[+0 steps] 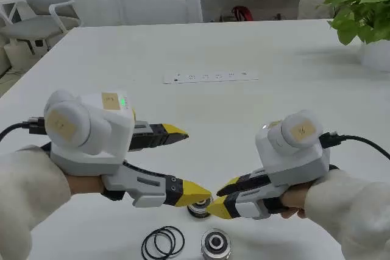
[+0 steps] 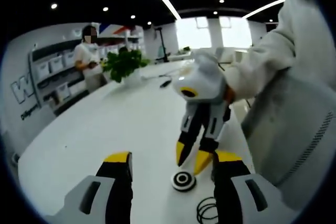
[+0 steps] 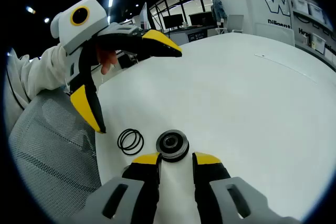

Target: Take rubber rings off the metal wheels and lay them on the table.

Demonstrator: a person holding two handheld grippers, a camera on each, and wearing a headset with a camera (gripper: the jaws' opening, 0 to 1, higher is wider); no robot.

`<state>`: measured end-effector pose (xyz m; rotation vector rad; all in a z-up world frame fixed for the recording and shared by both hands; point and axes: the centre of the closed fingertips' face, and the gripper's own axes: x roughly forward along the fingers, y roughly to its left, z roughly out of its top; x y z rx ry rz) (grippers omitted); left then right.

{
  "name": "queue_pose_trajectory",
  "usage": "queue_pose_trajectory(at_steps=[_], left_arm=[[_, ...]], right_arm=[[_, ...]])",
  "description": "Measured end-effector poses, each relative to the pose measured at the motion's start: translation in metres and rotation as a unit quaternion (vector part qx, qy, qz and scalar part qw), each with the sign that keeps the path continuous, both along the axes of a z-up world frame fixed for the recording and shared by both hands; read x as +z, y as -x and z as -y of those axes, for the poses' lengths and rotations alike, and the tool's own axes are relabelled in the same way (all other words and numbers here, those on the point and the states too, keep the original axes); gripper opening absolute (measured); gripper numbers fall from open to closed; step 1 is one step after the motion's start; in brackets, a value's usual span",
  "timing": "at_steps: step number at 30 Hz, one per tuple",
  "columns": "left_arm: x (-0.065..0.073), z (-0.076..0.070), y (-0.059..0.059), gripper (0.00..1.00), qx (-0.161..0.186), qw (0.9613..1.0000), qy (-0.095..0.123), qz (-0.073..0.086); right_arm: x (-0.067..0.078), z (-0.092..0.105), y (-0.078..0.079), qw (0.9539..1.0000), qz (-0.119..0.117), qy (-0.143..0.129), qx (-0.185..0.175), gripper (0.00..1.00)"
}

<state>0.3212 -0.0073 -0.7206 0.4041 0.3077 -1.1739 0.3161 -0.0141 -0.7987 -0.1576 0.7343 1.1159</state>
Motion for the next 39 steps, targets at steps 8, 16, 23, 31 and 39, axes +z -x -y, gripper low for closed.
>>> queue_pose_trajectory(at_steps=[8, 16, 23, 31, 39], left_arm=[[-0.034, -0.006, -0.007, 0.47, 0.027, 0.9993, -0.008, -0.027], [-0.059, 0.001, -0.002, 0.29, 0.025, 0.9985, -0.026, -0.041], [-0.070, 0.002, 0.001, 0.22, 0.030, 0.9974, -0.030, -0.059], [-0.072, 0.002, 0.001, 0.15, 0.037, 0.9967, -0.023, -0.068], [-0.072, 0.002, 0.002, 0.14, 0.045, 0.9965, -0.015, -0.069]], right_arm=[[-0.006, -0.001, 0.003, 0.9999, -0.001, 0.009, 0.010, 0.21], [-0.008, -0.002, 0.004, 0.9999, 0.001, 0.010, 0.012, 0.19], [-0.011, -0.004, 0.006, 0.9996, 0.009, 0.015, 0.023, 0.17], [-0.013, -0.002, 0.004, 0.9990, 0.024, 0.026, 0.028, 0.11], [-0.014, 0.001, 0.001, 0.9982, 0.036, 0.039, 0.029, 0.01]])
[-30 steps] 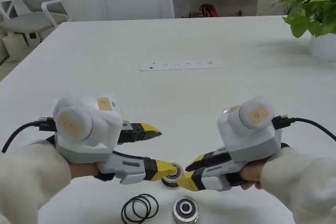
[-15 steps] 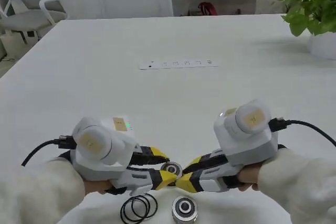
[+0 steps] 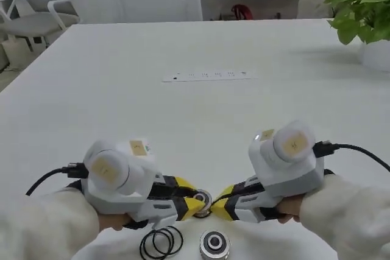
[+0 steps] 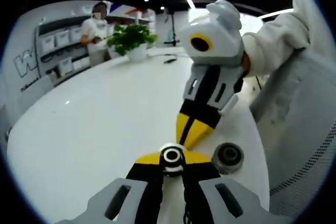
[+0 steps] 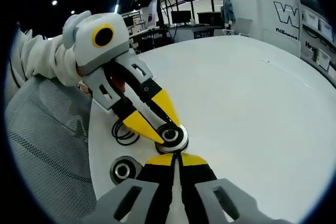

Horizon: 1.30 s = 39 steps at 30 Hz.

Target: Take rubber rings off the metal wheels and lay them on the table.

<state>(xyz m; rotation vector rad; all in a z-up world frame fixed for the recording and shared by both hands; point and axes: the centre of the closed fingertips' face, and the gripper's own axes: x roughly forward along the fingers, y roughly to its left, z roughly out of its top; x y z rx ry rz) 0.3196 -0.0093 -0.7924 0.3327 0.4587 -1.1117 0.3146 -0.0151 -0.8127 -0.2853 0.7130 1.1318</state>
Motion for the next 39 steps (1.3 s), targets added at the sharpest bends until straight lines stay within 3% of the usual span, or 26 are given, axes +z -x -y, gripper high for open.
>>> queue_pose_trajectory(at_steps=[4, 6, 9, 12, 13, 14, 15, 16, 18, 19, 20, 21, 23, 24, 25, 28, 32, 36, 39], left_arm=[[0.000, 0.000, 0.000, 0.14, 0.000, 1.0000, 0.002, 0.004], [-0.001, -0.001, 0.001, 0.14, 0.000, 0.9999, 0.004, 0.010], [0.000, -0.002, 0.001, 0.14, 0.001, 0.9999, 0.010, 0.013], [0.000, -0.002, 0.001, 0.14, 0.001, 0.9998, 0.014, 0.015], [0.000, -0.002, 0.001, 0.14, 0.002, 0.9998, 0.015, 0.015], [0.000, -0.002, 0.001, 0.14, 0.002, 0.9998, 0.016, 0.014], [0.000, -0.002, 0.001, 0.14, 0.002, 0.9997, 0.017, 0.015], [0.000, -0.002, 0.001, 0.14, 0.002, 0.9997, 0.018, 0.015], [0.000, -0.003, 0.001, 0.14, 0.004, 0.9996, 0.024, 0.014], [0.000, -0.003, 0.001, 0.14, 0.004, 0.9996, 0.025, 0.014], [0.001, -0.003, 0.001, 0.14, 0.004, 0.9996, 0.025, 0.015], [0.000, -0.003, 0.001, 0.14, 0.004, 0.9996, 0.025, 0.015], [0.001, -0.003, 0.001, 0.14, 0.004, 0.9996, 0.025, 0.016], [0.001, -0.003, 0.001, 0.14, 0.004, 0.9996, 0.025, 0.016], [0.001, -0.003, 0.001, 0.14, 0.004, 0.9996, 0.025, 0.016], [0.001, -0.003, 0.000, 0.14, 0.004, 0.9996, 0.024, 0.015], [0.001, -0.004, 0.000, 0.13, 0.008, 0.9996, 0.024, 0.011], [0.005, -0.011, 0.000, 0.14, 0.012, 0.9993, 0.034, -0.001], [0.006, -0.013, 0.001, 0.14, 0.013, 0.9991, 0.040, -0.008]], right_arm=[[0.000, 0.000, -0.001, 1.0000, -0.004, 0.000, -0.005, 0.00], [-0.001, 0.000, -0.002, 0.9985, -0.038, -0.018, -0.034, 0.00], [-0.002, 0.002, -0.005, 0.9896, -0.099, -0.054, -0.088, 0.00], [0.000, 0.005, -0.007, 0.9798, -0.136, -0.083, -0.121, 0.00], [0.001, 0.006, -0.008, 0.9750, -0.152, -0.092, -0.133, 0.00], [0.002, 0.007, -0.009, 0.9658, -0.180, -0.106, -0.154, 0.00], [0.002, 0.007, -0.010, 0.9592, -0.195, -0.116, -0.168, 0.00], [0.006, 0.008, -0.014, 0.9542, -0.197, -0.135, -0.181, 0.00], [0.018, 0.005, -0.015, 0.9364, -0.233, -0.180, -0.191, 0.00], [0.010, 0.009, -0.015, 0.9346, -0.241, -0.163, -0.206, 0.00], [0.010, 0.008, -0.014, 0.9401, -0.227, -0.163, -0.195, 0.00], [0.013, 0.006, -0.014, 0.9370, -0.233, -0.172, -0.195, 0.00], [0.014, 0.005, -0.012, 0.9367, -0.235, -0.171, -0.196, 0.00], [0.015, 0.004, -0.012, 0.9398, -0.228, -0.166, -0.193, 0.00], [0.015, 0.004, -0.012, 0.9467, -0.214, -0.156, -0.184, 0.00], [0.018, 0.002, -0.011, 0.9538, -0.196, -0.144, -0.176, 0.00], [0.022, -0.001, -0.011, 0.9540, -0.193, -0.150, -0.173, 0.00], [0.034, -0.009, -0.009, 0.9604, -0.171, -0.160, -0.151, 0.00], [0.037, -0.013, -0.008, 0.9608, -0.169, -0.164, -0.146, 0.00]])
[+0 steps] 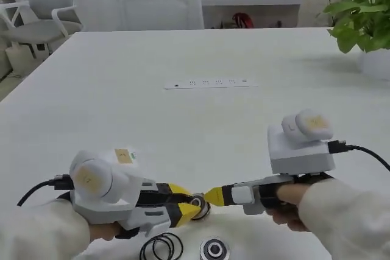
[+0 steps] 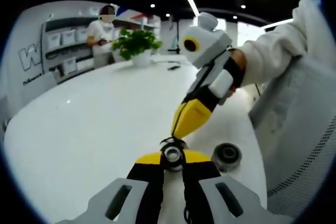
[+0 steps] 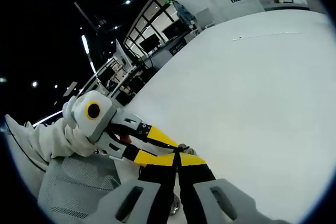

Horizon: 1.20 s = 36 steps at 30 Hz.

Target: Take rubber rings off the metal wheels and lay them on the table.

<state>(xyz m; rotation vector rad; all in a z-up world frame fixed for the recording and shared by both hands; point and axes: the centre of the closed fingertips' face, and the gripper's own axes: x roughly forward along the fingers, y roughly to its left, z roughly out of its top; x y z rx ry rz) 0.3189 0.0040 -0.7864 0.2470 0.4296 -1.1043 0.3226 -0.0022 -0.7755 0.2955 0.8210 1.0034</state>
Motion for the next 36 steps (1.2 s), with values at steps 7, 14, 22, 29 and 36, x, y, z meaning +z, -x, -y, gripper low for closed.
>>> queue_pose_trajectory(at_steps=[7, 14, 22, 29, 36], left_arm=[[-0.001, 0.003, 0.001, 0.14, -0.003, 0.9999, -0.013, 0.010], [-0.012, 0.008, 0.003, 0.13, -0.011, 0.9984, -0.053, 0.016], [-0.007, 0.003, -0.002, 0.13, 0.009, 0.9983, -0.042, 0.038], [-0.005, 0.007, 0.001, 0.14, 0.008, 0.9980, -0.048, 0.040], [-0.002, 0.006, 0.005, 0.14, -0.005, 0.9969, -0.066, 0.043]], right_arm=[[-0.001, -0.002, 0.000, 1.0000, 0.002, 0.004, 0.004, 0.00], [0.015, -0.019, 0.017, 0.9975, -0.012, -0.049, 0.048, 0.00], [0.006, -0.008, 0.003, 0.9991, 0.031, 0.005, 0.029, 0.00], [-0.002, 0.002, -0.004, 0.9995, 0.023, 0.020, 0.005, 0.00], [-0.003, 0.002, -0.003, 0.9993, 0.026, 0.026, 0.009, 0.00]])
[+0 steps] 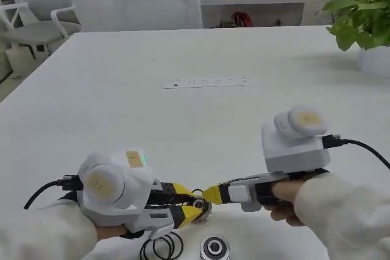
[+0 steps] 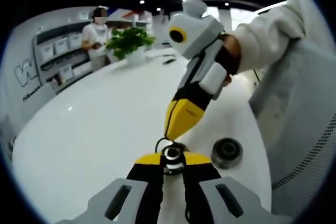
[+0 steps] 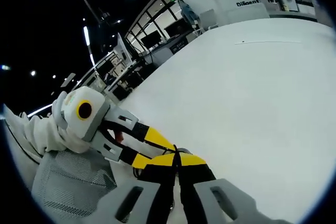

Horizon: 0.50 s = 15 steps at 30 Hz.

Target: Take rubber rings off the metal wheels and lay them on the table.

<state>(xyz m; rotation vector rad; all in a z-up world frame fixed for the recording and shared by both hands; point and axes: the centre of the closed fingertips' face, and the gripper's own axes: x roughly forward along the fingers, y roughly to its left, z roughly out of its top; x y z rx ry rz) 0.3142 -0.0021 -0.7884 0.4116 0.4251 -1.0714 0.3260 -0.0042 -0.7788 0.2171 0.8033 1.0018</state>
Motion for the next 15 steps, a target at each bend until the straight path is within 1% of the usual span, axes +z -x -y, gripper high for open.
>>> queue_pose_trajectory(at_steps=[3, 4, 5, 9, 11, 12, 13, 15], left_arm=[[0.005, 0.000, 0.004, 0.17, -0.007, 1.0000, 0.000, 0.004], [0.007, -0.001, 0.001, 0.18, -0.006, 1.0000, 0.001, 0.005], [0.010, -0.001, 0.001, 0.20, -0.005, 1.0000, 0.003, 0.006], [0.029, -0.005, -0.002, 0.27, 0.002, 0.9996, 0.018, 0.019], [0.035, -0.007, -0.004, 0.35, 0.008, 0.9995, 0.020, 0.021], [0.042, -0.011, -0.007, 0.38, 0.013, 0.9992, 0.023, 0.029], [0.047, -0.012, -0.009, 0.42, 0.016, 0.9988, 0.029, 0.036], [0.058, -0.016, -0.011, 0.46, 0.021, 0.9981, 0.038, 0.043]], right_arm=[[0.000, 0.001, -0.001, 1.0000, 0.000, -0.002, -0.002, 0.00], [0.001, 0.002, -0.001, 1.0000, -0.002, -0.005, -0.004, 0.00], [0.002, 0.002, -0.002, 1.0000, -0.002, -0.007, -0.005, 0.00], [0.007, 0.004, -0.005, 0.9998, 0.002, -0.015, -0.015, 0.00], [0.009, 0.006, -0.008, 0.9996, 0.003, -0.019, -0.018, 0.00], [0.010, 0.006, -0.008, 0.9996, 0.004, -0.021, -0.020, 0.00], [0.011, 0.006, -0.008, 0.9995, 0.003, -0.024, -0.022, 0.00], [0.014, 0.007, -0.009, 0.9993, 0.004, -0.029, -0.025, 0.00]])
